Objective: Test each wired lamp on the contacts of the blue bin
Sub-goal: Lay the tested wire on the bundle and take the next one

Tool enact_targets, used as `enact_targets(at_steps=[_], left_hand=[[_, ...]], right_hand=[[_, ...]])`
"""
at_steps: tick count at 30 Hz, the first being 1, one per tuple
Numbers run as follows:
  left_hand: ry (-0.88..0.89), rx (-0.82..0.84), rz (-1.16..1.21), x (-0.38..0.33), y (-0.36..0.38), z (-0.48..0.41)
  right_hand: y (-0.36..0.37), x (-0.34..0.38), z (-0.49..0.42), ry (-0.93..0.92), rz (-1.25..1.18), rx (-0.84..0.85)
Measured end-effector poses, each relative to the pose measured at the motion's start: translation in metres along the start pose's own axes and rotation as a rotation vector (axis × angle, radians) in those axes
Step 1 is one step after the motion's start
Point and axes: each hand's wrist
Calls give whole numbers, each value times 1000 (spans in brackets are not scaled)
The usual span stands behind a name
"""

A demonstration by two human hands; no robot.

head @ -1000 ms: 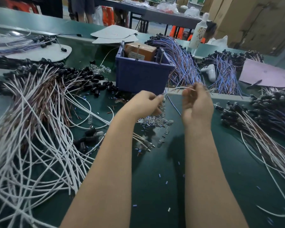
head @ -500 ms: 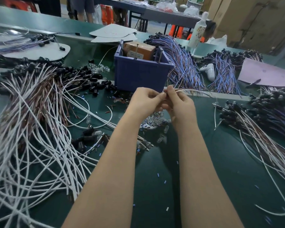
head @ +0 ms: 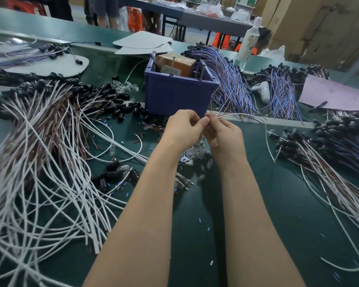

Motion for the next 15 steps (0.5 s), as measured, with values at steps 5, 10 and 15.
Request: enact_targets(at_steps=[5, 10, 15], left_hand=[[-50, 56, 50, 8, -10, 5], [-162, -107, -119, 18, -22, 2], [-236, 88, -331, 19, -6, 8]], right_hand=[[-16, 5, -8, 15, -52, -233], [-26, 19, -5, 16, 5, -225], [-8, 24, 8, 54, 27, -73]])
Point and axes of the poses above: each hand's wrist, its own z-axis away from the middle knuckle, its own y-axis out of the palm, x = y × z, and after that the axes turned 10 degrees about y, right-handed
